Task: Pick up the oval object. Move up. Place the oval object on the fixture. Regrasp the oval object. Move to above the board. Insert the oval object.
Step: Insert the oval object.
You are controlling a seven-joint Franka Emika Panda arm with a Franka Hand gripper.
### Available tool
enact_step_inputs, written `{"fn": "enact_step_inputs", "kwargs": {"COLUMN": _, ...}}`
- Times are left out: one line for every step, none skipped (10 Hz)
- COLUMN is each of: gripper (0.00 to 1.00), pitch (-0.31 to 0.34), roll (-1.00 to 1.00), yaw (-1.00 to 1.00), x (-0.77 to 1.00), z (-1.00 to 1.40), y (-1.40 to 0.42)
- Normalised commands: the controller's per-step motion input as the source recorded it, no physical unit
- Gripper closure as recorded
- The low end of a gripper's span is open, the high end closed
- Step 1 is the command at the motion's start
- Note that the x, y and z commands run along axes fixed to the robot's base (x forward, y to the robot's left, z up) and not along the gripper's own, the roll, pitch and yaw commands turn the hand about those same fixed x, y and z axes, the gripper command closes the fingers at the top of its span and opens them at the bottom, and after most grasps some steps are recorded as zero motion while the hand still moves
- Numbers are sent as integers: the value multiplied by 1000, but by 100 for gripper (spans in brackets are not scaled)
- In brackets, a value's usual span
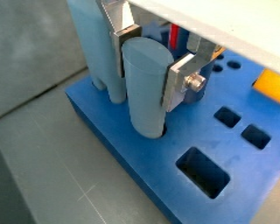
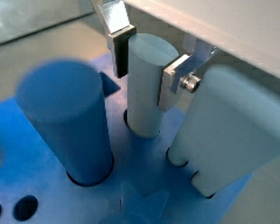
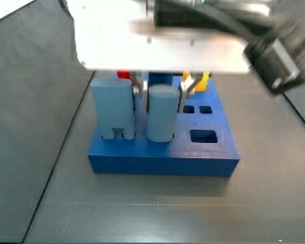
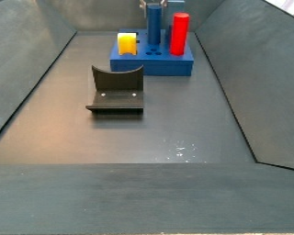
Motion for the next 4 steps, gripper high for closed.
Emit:
{"fn": "enact_step_inputs", "kwargs": {"gripper": 100, "pitch": 0, "roll": 39, "yaw": -123, "x": -71, "z": -571, "y": 0}}
{"fn": "enact_step_inputs", "kwargs": {"gripper": 100, "pitch": -27, "roll": 50, "yaw": -77, "x": 0, "z": -477, "y": 14}}
{"fn": "enact_step_inputs", "kwargs": {"gripper": 100, "pitch": -31, "roll": 63, "yaw": -43, "x": 0, "z": -166, "y": 0}}
{"fn": "enact_step_inputs", "kwargs": {"gripper": 100, "pitch": 0, "roll": 0, "yaw": 0, "x": 0, "z": 0, "y": 0}}
